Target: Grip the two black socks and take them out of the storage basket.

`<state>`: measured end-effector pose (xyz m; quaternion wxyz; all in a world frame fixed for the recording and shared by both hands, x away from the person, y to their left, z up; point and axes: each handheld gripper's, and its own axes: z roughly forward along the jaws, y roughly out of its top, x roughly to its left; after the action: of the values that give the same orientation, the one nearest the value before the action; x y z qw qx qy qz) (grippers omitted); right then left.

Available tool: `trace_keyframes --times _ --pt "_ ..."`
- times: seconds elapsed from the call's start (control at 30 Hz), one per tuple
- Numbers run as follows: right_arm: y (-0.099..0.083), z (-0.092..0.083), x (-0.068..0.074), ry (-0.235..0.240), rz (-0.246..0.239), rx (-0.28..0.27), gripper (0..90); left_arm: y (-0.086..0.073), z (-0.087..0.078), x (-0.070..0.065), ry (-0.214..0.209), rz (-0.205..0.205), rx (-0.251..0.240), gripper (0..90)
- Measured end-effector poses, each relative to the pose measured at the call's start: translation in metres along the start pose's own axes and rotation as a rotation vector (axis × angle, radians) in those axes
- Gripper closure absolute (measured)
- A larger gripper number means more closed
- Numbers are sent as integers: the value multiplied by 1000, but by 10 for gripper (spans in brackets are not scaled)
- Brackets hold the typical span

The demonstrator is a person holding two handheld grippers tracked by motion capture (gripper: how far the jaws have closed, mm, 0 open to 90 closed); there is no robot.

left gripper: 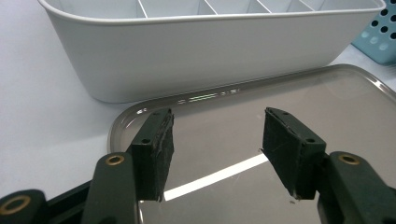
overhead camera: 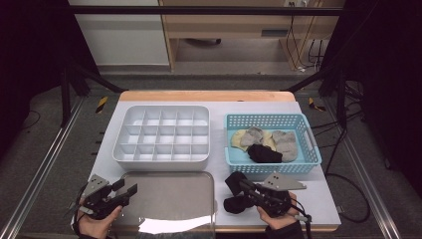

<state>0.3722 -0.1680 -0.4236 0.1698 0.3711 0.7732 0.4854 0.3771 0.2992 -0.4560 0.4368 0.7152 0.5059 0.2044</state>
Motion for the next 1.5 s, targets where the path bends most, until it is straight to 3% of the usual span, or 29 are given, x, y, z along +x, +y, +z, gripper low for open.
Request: trace_keyframes --times 0.3,0.43,0.57,0.73,0.8,0.9,1.23,1.43,1.5 --pt "-28 30 0 11 29 107 810 -1 2 0 16 21 7 427" --pt "-32 35 -3 4 40 121 785 -1 3 -1 19 36 10 433" --pt "-31 31 -5 -11 61 96 638 -2 3 -1 20 37 4 433" --pt "-22 21 -8 -68 38 39 548 -2 2 1 31 33 0 434" --pt "-20 18 -9 -81 34 24 544 -2 2 1 31 29 -1 434" --pt "-12 6 -14 -114 12 -48 510 -2 2 1 33 29 2 435" --pt "7 -9 -39 -178 57 -75 456 -2 3 2 34 28 6 436" --pt "19 -9 -54 -217 74 -94 449 -2 3 2 33 29 8 436" --pt "26 -5 -65 -227 105 -83 447 -2 4 2 35 28 13 436"
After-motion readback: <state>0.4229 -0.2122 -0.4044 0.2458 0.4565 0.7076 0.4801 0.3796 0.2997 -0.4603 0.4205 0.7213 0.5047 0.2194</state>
